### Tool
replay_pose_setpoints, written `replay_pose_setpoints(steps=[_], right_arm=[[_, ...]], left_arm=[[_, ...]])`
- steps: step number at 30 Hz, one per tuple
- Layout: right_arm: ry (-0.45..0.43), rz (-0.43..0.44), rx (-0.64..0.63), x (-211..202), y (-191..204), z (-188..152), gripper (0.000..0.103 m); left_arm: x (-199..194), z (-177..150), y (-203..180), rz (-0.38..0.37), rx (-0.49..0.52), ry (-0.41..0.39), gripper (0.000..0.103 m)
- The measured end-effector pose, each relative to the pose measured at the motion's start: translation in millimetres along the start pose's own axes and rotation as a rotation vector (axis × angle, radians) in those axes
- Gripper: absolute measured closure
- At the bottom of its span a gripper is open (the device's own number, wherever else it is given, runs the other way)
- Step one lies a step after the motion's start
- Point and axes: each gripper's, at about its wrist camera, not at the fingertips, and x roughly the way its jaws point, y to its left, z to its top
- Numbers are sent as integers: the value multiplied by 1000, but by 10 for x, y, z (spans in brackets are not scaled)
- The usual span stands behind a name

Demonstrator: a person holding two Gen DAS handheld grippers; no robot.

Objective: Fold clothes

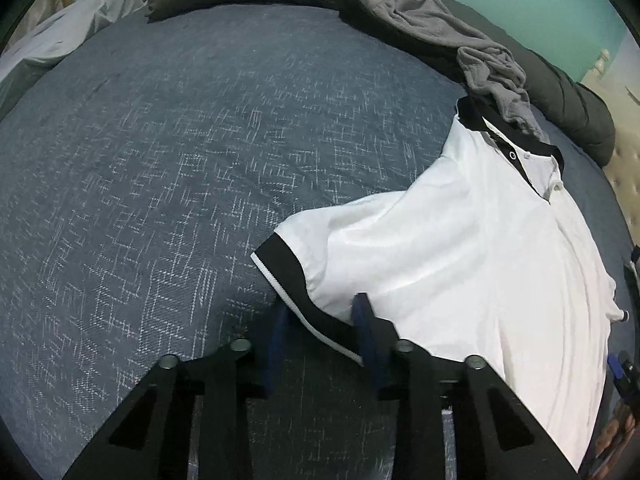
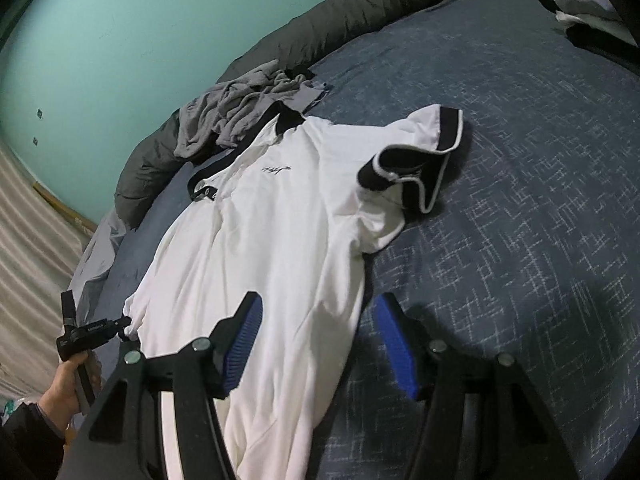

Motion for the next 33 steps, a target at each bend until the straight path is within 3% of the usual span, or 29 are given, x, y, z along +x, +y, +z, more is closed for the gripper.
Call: replay_pose_setpoints(steps=[2, 8, 11, 18, 21, 25, 33], right_arm=[[-4, 10, -1, -1, -2, 16, 42], [11, 24, 12, 32, -19, -2, 42], [10, 23, 11, 28, -15, -1, 42], [11, 22, 9, 41, -4, -3, 42], [13, 21, 6, 51, 4, -3, 42], [17, 23, 0, 66, 21, -7, 42], [23, 22, 0, 87, 20, -13, 42]], left_arm=[[-48, 15, -28, 13, 12, -19, 85], [-267, 56, 0, 27, 12, -65, 87], [-321, 74, 36, 33, 11, -76, 101], [-267, 35, 90, 21, -6, -52, 101], [-231, 14, 67, 33, 13, -45, 97], [-150, 20, 71, 16, -4, -30, 76], [-51, 21, 40, 27, -2, -14, 75]])
